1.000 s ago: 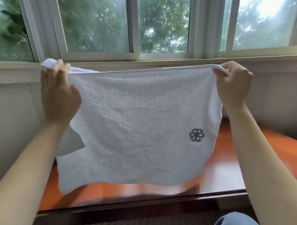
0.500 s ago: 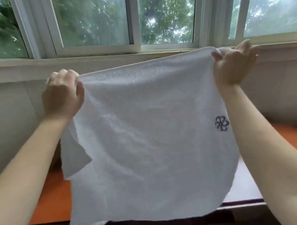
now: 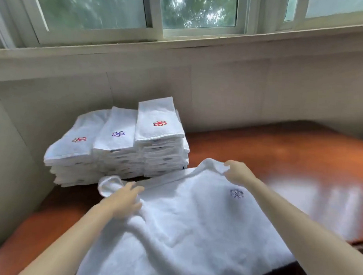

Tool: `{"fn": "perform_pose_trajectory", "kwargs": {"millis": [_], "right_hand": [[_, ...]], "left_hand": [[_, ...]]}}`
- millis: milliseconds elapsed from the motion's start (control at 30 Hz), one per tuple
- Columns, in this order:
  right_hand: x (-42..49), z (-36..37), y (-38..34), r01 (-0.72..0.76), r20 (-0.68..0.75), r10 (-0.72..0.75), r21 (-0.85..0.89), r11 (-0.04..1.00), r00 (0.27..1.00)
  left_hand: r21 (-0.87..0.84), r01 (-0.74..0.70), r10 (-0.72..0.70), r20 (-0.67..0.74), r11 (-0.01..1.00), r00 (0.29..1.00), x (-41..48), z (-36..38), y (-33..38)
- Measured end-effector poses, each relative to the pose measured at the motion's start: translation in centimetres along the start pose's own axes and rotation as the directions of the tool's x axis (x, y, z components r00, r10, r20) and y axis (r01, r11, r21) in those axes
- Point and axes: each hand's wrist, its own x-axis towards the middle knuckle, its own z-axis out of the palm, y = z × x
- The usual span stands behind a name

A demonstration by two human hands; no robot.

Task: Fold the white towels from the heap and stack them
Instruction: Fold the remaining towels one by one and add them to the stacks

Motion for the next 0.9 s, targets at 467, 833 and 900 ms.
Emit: {"fn": "perform_pose_trajectory", "kwargs": {"millis": [467,833,900], "right_hand": [[-5.6,5.9,5.5,0.142,0.038,-0.137,-0.231,0.963,0.99],[-6.5,5.4,3.2,0.016,-0.116,-0.071,-0.421,0.907,0.991],[-6.7,6.2,0.8,0.137,-0.086,-0.186,-0.401,0.906,0.979]], "left_hand": [[0.036,-0.024,0.028,-0.126,0.999,0.992,-0.8,5.1,5.6],[-0.4,0.253,-0.404,-0.357,0.881,0.842,-5.5,6.9,-0.3],[-0.451,0.297,-0.463,-0.319,0.841,0.827,-6.4,7.7,-1.7]]}}
